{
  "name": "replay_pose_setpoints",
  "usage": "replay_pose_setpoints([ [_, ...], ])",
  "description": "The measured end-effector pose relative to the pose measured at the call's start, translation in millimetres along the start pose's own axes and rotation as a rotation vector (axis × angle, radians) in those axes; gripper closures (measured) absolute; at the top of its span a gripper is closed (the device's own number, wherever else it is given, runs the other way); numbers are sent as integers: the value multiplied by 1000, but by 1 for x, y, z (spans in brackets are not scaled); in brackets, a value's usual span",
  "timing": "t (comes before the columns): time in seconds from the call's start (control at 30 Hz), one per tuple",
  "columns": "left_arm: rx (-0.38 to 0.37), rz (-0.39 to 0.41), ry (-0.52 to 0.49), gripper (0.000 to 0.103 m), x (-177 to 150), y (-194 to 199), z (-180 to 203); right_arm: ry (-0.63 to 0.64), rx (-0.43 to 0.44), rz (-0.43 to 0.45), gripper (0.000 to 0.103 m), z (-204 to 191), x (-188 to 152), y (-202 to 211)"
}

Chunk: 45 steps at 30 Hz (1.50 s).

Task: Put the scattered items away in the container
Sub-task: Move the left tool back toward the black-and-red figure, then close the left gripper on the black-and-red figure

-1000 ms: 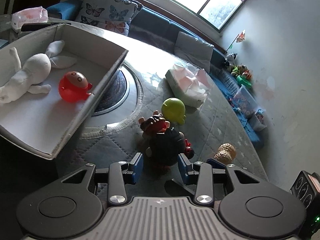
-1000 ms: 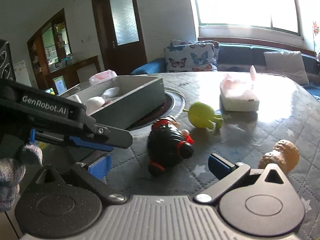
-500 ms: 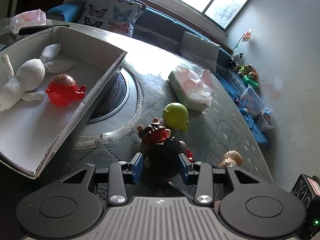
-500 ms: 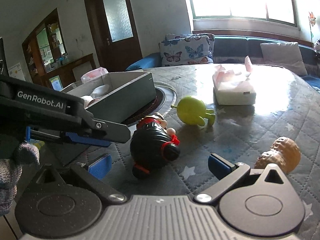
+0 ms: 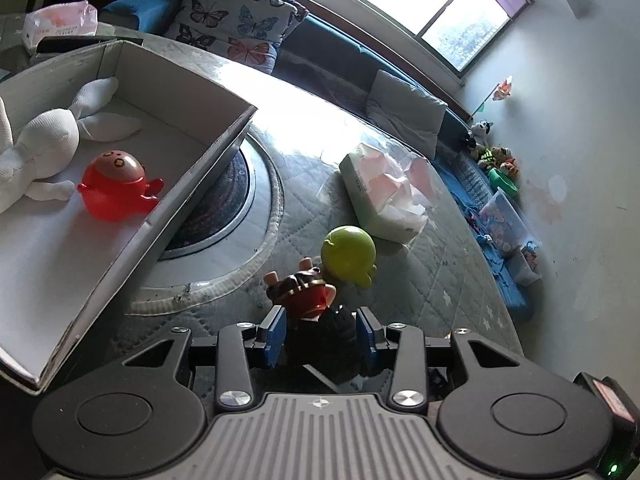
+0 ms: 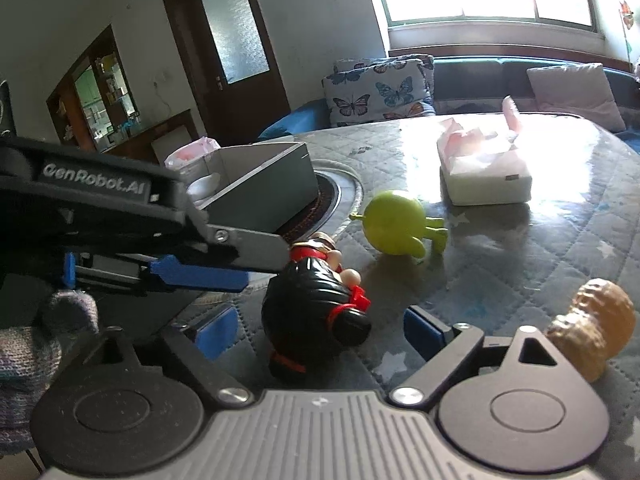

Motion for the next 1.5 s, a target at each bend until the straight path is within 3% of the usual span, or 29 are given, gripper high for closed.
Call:
replay_pose_setpoints([
  [0.47,-26,-36,111,61,4,-23,-9,-18,52,-30,32,-2,-1,-17],
  [0.6,-38,-42,121,59,5,-26,-10,-26,57,-31,33,-1,0,-19],
  [0.8,-41,-46,128,58,6,-31,-10,-36,50,-32,42,1,0,-20],
  [1.37,-42,-30,86,59,-11,-17,-4,-67,58,-26,45,-3,-9,-6],
  [1.5,-47,-2,76,69,-12,-4,-3,-59,60,-7,48,-11,-7,5],
])
Point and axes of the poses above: each gripper's, at about its wrist camera, not at the fingertips, and y roughly against the way its jaws point, z to its right, x to its top, the point moved 10 cm from there along -y, roughly the way its jaws point, and after that the axes turned 2 degrees about -x, right-handed, at the moved point
